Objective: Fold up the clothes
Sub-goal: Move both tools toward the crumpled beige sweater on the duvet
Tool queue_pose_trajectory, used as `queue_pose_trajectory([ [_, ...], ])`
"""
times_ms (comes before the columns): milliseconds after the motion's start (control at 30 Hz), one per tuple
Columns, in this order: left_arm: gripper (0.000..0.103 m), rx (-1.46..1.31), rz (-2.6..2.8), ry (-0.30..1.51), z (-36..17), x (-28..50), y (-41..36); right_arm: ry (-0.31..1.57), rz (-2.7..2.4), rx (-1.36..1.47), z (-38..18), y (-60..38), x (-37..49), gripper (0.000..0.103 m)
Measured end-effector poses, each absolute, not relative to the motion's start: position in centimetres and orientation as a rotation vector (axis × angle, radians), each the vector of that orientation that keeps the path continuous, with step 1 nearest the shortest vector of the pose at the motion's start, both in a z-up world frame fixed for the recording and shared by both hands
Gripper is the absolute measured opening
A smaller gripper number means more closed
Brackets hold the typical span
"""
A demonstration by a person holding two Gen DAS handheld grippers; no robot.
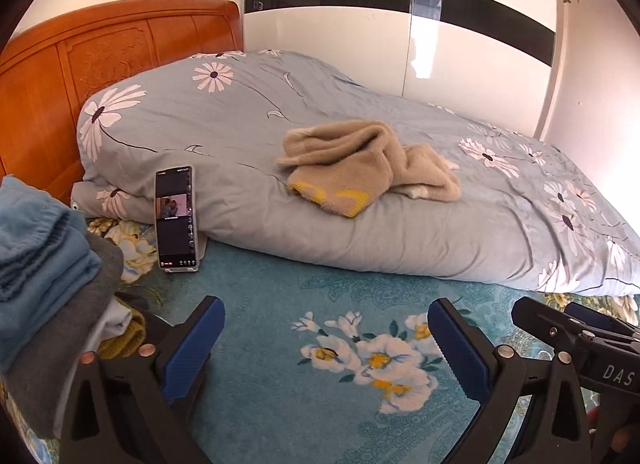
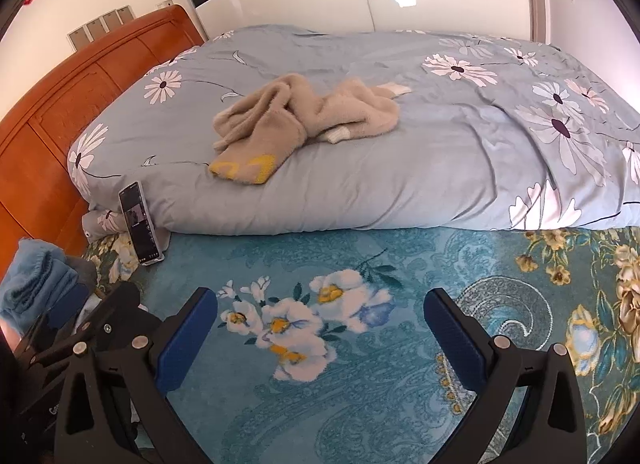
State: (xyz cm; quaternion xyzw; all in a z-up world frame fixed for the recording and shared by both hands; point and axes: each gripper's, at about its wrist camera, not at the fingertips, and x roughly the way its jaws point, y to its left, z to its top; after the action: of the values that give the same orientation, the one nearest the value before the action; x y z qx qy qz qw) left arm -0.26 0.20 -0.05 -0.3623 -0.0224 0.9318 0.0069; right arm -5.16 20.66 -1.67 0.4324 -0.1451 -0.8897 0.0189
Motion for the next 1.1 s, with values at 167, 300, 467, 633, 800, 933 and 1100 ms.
queue_pose_trajectory([
  [167,0.103,-1.194,2.881,-0.052,-0.4,-1.2,1.1,-0.442,-2.764,1.345,-1.9,20.9,-5.0,0.103],
  [300,0.103,-1.166,2.862,-0.109,-1.8,-2.0,0.5,-0.410,-2.754,1.387,-3.4,21.0,-6.3,0.103],
  [467,0.103,-1.154,2.874,-0.112,-2.9,-2.3,1.1,-0.401,-2.763,1.381,-3.8,21.1,-6.5,0.103],
  [633,0.103,-1.162,2.854,-0.144,-3.7,-2.5,1.2,-0.380,-2.763,1.383,-4.5,21.2,-6.6,0.103],
  [800,0.103,-1.160,2.840,-0.157,-4.4,-2.9,1.3,-0.368,-2.767,1.383,-4.9,21.3,-6.9,0.103],
  [933,0.103,-1.139,2.845,-0.131,-4.7,-3.4,1.5,-0.351,-2.784,1.377,-5.2,21.3,-7.2,0.103],
  [1100,0.103,-1.102,2.850,-0.082,-5.1,-4.0,1.5,-0.321,-2.806,1.362,-5.7,21.3,-7.7,0.103],
])
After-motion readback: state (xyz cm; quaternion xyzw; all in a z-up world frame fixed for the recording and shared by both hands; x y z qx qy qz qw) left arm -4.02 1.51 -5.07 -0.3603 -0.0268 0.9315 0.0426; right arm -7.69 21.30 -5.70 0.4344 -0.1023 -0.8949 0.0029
